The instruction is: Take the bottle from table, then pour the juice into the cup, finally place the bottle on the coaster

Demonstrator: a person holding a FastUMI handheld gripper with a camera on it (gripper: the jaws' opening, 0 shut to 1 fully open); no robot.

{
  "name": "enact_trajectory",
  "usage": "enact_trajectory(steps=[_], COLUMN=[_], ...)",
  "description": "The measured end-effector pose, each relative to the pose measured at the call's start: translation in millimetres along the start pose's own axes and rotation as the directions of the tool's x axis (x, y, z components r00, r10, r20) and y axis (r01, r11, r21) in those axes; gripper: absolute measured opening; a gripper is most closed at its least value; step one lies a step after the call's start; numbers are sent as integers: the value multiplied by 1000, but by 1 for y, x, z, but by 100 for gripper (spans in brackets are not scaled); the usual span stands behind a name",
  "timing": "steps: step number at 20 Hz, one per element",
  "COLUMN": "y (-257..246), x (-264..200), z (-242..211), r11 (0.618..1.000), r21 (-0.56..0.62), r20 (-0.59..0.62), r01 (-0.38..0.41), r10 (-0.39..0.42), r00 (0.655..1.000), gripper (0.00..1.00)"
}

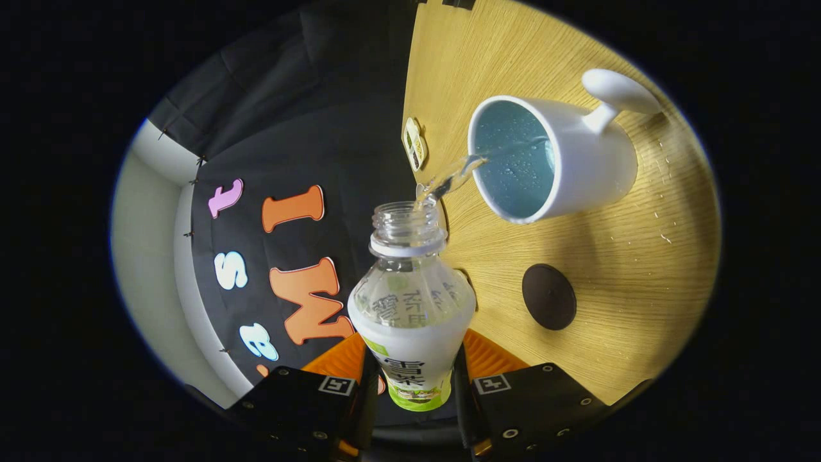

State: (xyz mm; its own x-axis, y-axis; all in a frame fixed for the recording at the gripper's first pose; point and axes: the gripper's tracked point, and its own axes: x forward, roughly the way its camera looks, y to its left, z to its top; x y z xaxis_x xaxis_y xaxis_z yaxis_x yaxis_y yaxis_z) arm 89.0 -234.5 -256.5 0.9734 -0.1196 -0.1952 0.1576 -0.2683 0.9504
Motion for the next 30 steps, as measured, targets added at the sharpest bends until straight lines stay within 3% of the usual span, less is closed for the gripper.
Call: enact_trajectory(steps=[30], y=[12], x=[-1], z=[6], r11=[993], r21=[114], r20=[8], r01=[-29], r10=[28], r00=[1000], gripper=[53])
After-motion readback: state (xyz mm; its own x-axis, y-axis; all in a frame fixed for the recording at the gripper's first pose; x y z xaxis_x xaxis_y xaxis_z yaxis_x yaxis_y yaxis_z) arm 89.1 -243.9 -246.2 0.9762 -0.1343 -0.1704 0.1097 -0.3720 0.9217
